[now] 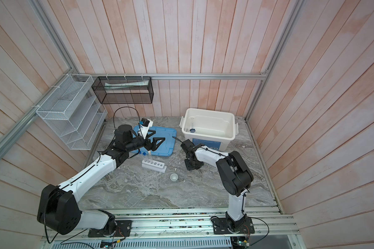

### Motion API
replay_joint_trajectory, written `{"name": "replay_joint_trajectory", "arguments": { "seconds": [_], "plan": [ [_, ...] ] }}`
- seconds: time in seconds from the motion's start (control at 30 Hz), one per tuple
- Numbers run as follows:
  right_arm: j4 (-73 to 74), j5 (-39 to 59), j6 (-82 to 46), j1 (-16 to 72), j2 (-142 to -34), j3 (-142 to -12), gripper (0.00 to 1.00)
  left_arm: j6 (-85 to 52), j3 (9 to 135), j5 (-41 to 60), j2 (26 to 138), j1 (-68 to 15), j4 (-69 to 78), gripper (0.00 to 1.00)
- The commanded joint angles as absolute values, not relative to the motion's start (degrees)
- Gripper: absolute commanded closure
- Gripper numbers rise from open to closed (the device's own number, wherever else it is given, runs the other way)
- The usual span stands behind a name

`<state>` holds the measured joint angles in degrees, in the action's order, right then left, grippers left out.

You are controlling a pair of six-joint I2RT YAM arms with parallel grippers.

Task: Organize the chemistry lab equipment
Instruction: 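Lower right gripper onto the petri dish rim and close on it, then lift the petri dish with right gripper and carry it over the bin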

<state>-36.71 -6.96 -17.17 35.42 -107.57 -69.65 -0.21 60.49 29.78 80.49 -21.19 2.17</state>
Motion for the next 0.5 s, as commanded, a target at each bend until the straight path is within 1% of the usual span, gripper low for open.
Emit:
{"name": "replay_joint_trajectory", "arguments": {
  "seconds": [0.0,0.17,0.37,0.47],
  "plan": [
    [-35.58,-6.39,-17.88,34.9,-107.58,-68.71,0.86,0.26,62.48,30.15,81.11,-21.45,1.28,0.11],
    [-35.86,-6.46,-17.46,34.55,-107.01,-68.63,0.93,0.26,62.93,30.06,81.56,-21.62,1.23,0.11],
    [-39.31,-6.63,-15.99,34.35,-105.38,-70.5,0.99,0.15,62.83,29.97,81.87,-21.97,1.49,0.11],
    [-43.06,-6.18,-14.25,34.35,-104.23,-73.26,0.99,0.26,63.01,29.97,82.06,-22.06,1.41,0.11]
  ]
}}
